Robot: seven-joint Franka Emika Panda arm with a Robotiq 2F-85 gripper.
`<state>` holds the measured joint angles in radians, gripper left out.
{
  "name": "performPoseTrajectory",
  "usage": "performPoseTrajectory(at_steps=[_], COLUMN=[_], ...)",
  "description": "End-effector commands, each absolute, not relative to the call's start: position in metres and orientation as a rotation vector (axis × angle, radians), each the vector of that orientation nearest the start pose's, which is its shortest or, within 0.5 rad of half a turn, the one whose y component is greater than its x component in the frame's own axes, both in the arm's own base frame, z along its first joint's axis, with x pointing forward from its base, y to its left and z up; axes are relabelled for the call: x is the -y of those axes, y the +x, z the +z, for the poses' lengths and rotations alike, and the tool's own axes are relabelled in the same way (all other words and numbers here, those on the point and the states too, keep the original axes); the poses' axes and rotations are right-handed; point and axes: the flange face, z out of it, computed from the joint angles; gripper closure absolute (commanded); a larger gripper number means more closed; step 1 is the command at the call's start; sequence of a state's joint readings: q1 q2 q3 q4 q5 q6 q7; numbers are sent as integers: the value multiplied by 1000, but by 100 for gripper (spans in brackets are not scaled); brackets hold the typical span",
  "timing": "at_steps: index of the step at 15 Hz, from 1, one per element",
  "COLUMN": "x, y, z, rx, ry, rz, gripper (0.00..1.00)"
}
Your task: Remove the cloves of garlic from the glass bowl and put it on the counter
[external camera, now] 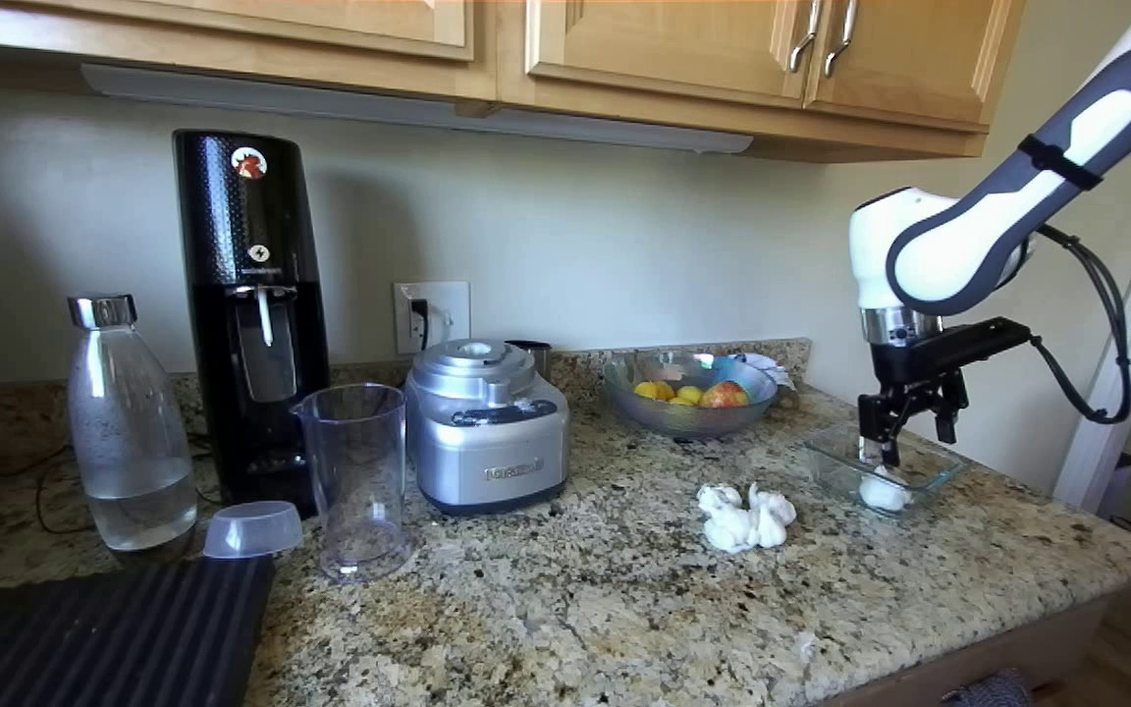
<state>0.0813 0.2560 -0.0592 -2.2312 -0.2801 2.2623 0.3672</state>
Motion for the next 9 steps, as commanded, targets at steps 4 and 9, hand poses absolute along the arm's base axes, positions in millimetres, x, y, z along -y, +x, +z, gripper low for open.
performPoseTrajectory(at_steps=[4, 9], x=[-3, -1], y=[530, 535], z=[225, 215], rx=[-77, 79], ry=[-3271, -3264], rz=[430, 421], gripper=[0, 0])
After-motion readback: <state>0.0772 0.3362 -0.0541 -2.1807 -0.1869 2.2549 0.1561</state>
